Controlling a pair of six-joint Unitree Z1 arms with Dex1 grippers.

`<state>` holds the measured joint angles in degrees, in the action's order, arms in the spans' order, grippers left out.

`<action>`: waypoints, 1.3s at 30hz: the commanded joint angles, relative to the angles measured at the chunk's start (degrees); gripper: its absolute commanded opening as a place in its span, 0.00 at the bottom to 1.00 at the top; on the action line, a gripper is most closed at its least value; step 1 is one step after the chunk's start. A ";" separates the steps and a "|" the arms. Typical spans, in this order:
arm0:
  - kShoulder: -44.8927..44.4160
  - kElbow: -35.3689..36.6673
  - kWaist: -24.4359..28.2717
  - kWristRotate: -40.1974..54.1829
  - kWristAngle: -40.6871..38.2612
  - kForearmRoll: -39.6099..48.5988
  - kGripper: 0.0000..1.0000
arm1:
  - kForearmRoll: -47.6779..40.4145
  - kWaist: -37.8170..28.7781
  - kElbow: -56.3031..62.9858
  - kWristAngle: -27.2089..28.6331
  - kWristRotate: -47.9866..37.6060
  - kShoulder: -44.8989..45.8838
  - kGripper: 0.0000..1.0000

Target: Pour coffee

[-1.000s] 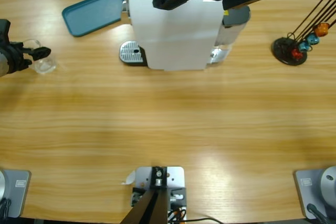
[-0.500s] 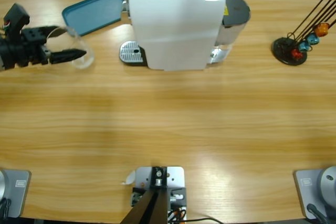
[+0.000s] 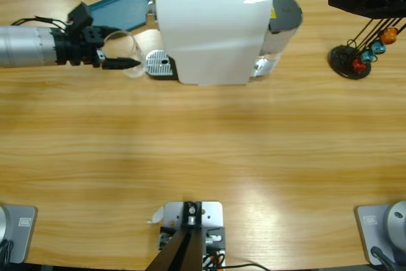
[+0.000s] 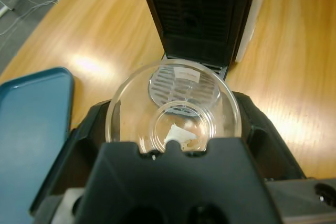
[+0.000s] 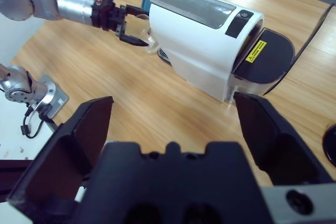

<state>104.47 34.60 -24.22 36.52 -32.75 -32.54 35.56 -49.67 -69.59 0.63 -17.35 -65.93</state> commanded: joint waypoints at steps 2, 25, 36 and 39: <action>7.76 6.34 -3.50 -0.80 -1.26 -3.50 0.00 | 1.79 0.36 -0.35 0.41 2.23 -2.97 0.97; 8.69 5.99 -6.88 -4.53 -0.80 -4.25 1.00 | 1.23 0.36 0.16 1.39 1.96 -3.02 0.97; -1.59 0.28 -2.41 -8.24 -1.09 -5.66 1.00 | 1.02 0.36 -0.99 1.30 1.79 -4.52 0.98; -7.67 -3.34 -2.08 -10.03 -2.12 -5.61 1.00 | 0.39 0.36 -1.73 1.30 1.70 -5.01 0.99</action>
<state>107.39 38.60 -27.83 29.40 -33.21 -37.35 36.64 -49.67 -70.70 0.89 -15.86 -68.21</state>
